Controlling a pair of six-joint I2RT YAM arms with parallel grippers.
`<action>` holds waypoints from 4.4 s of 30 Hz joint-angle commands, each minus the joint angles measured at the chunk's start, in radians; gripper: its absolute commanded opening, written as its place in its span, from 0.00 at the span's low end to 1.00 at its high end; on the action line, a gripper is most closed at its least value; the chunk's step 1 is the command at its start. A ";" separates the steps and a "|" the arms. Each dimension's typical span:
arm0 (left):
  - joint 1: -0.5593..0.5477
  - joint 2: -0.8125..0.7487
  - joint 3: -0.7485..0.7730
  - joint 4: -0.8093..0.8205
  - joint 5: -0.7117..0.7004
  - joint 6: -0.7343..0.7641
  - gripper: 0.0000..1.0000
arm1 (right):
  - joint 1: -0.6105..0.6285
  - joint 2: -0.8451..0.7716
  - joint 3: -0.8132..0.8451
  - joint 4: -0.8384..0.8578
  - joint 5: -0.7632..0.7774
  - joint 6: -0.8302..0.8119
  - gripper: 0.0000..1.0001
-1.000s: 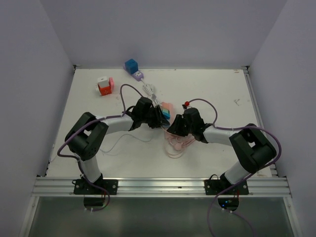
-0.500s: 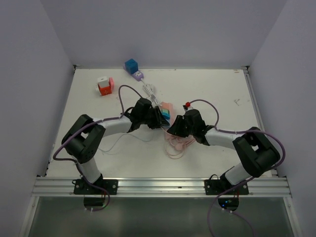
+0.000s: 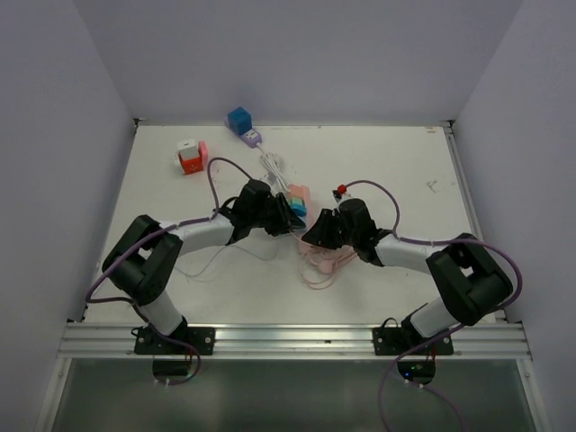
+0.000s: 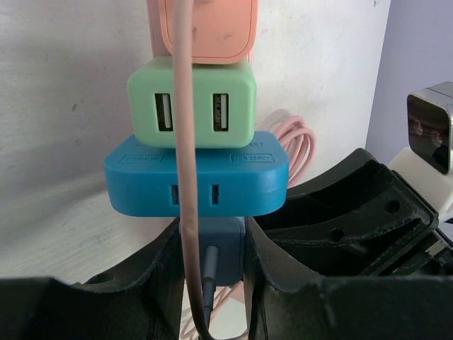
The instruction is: Pull the plug off the socket
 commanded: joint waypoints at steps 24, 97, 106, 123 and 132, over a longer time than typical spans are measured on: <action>0.074 -0.155 0.044 -0.221 -0.016 -0.008 0.00 | -0.082 0.081 0.036 -0.025 0.212 -0.065 0.00; -0.150 0.007 0.391 -0.361 -0.124 0.997 0.43 | -0.082 -0.200 0.220 -0.332 0.008 -0.367 0.00; -0.161 0.013 0.363 -0.335 -0.171 1.001 0.44 | -0.082 -0.195 0.220 -0.313 -0.015 -0.352 0.00; -0.161 0.027 0.380 -0.344 -0.180 1.060 0.00 | -0.082 -0.160 0.214 -0.358 0.098 -0.411 0.00; -0.159 -0.056 0.376 -0.442 -0.135 1.112 0.00 | -0.110 -0.108 0.201 -0.393 0.256 -0.448 0.00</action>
